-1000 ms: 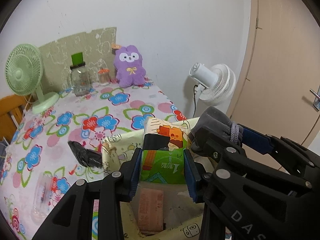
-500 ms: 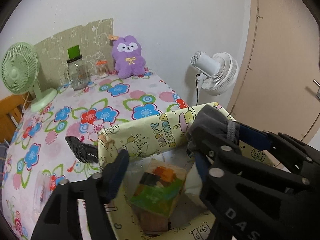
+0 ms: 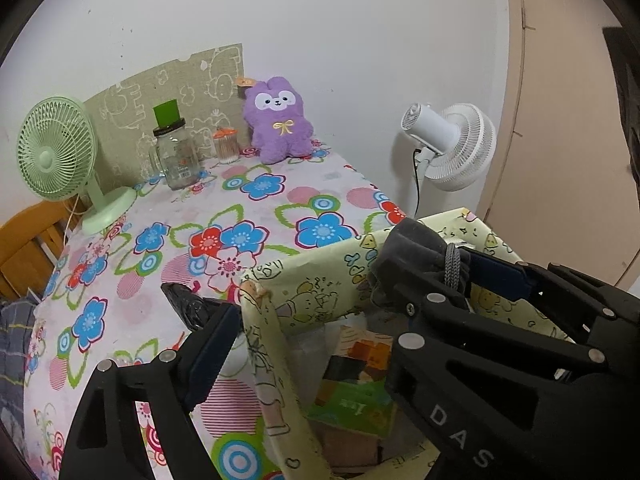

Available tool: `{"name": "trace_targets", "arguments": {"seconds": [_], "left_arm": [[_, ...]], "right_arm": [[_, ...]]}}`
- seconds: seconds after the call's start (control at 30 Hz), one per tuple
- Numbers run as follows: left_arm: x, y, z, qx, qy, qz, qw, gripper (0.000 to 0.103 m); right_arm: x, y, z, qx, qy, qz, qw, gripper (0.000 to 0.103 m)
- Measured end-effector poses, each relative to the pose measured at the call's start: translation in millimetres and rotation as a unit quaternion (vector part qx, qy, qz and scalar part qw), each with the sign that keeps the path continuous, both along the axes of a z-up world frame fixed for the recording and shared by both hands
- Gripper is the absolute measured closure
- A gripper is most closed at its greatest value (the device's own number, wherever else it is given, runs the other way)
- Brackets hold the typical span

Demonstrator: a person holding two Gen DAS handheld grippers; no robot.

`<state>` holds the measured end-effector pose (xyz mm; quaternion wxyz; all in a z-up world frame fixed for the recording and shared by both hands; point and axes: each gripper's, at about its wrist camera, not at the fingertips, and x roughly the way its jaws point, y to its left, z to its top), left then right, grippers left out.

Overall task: Organize soft objects
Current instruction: 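Lower the tissue pack and pouch into the box and open both tools, then lift both tools out of the box and back over the table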

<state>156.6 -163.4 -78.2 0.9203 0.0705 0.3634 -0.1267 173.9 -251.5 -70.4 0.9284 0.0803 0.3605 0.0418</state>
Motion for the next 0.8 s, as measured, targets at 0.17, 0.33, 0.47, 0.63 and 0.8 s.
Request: {"name": "trace_targets", "arguments": {"seconds": [0.17,0.33,0.47,0.63,0.8], "left_arm": [[5,2,-5,-0.002,0.015,0.003,0.9999,0.013],[3,3,-4,-0.008,0.015,-0.002,0.9999,0.009],[0,3,-3,-0.01,0.012,-0.004,0.9999,0.007],[-8,6,1,-0.015,0.006,-0.005,0.9999,0.005],[-17,9,7,-0.02,-0.001,-0.009,0.9998,0.004]], "right_arm": [[6,2,-4,-0.001,0.013,0.01,1.0,0.047],[0,2,-2,-0.003,0.002,0.005,1.0,0.017],[-5,3,1,-0.011,-0.002,0.0,1.0,0.017],[-13,5,6,-0.013,-0.006,-0.003,1.0,0.017],[-24,8,14,-0.023,-0.014,-0.01,1.0,0.017]]}}
